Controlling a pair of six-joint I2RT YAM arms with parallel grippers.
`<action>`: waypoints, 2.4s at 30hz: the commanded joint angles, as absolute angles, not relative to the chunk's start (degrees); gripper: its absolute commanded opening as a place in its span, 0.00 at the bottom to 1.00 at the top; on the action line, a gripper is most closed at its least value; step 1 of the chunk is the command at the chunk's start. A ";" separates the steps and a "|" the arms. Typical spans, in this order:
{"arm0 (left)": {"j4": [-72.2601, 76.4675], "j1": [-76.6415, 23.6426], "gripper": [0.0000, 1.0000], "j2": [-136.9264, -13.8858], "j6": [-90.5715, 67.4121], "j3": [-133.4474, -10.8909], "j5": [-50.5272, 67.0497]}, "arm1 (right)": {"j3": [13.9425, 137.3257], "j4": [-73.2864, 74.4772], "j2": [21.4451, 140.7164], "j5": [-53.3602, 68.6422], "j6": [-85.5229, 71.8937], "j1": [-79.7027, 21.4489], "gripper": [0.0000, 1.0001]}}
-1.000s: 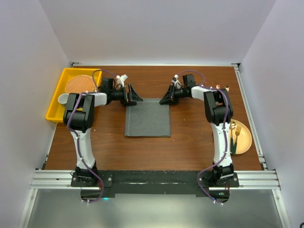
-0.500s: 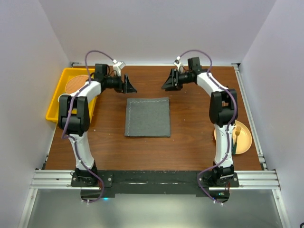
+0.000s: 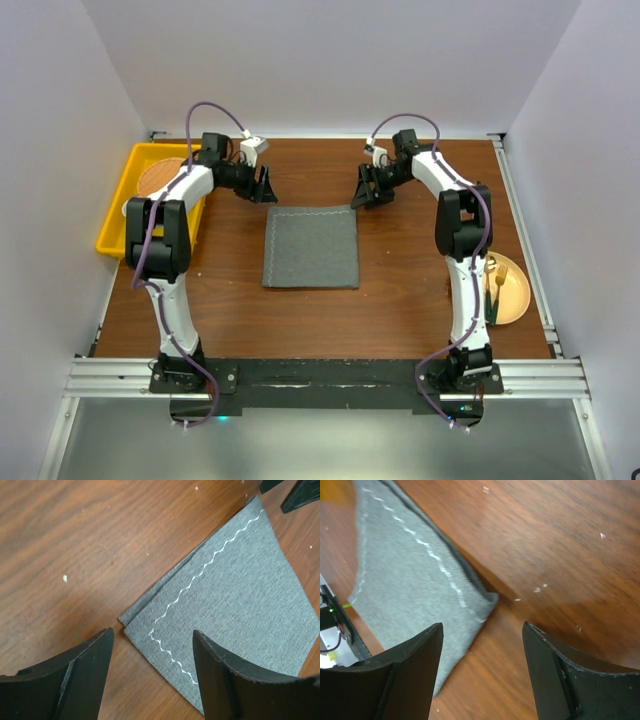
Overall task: Fold the napkin into a case and place the utensils inside
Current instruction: Pick up the lower triangle-folded napkin from the center of the board.
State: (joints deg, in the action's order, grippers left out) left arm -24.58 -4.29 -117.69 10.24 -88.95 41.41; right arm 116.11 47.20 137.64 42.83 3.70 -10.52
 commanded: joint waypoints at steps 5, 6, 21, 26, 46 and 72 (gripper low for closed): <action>-24.87 -4.57 0.71 -117.69 11.25 -88.95 40.43 | 116.98 42.37 141.06 46.22 0.53 -10.63 0.62; -24.87 -4.57 0.71 -117.77 11.25 -88.86 40.26 | 116.29 39.84 141.59 47.54 -1.21 -10.63 0.61; -25.05 -4.48 0.73 -116.37 11.42 -86.84 39.73 | 117.95 38.58 142.65 52.12 -0.97 -11.25 0.33; -24.52 -4.39 0.73 -115.23 11.42 -85.78 39.38 | 117.16 38.85 140.45 52.29 1.39 -11.78 0.14; -2.23 -3.96 0.34 -101.95 -11.02 -63.29 50.00 | 112.06 39.90 129.47 45.35 15.28 -16.52 0.00; 5.52 -4.92 0.00 -106.35 -27.42 -51.42 43.58 | 93.70 41.93 115.75 40.26 37.87 -23.38 0.00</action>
State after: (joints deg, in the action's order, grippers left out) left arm 2.50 -4.95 -107.70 -26.61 -52.01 43.29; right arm 96.88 42.54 120.07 42.15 32.38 -21.82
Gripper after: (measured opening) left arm 0.017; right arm 0.026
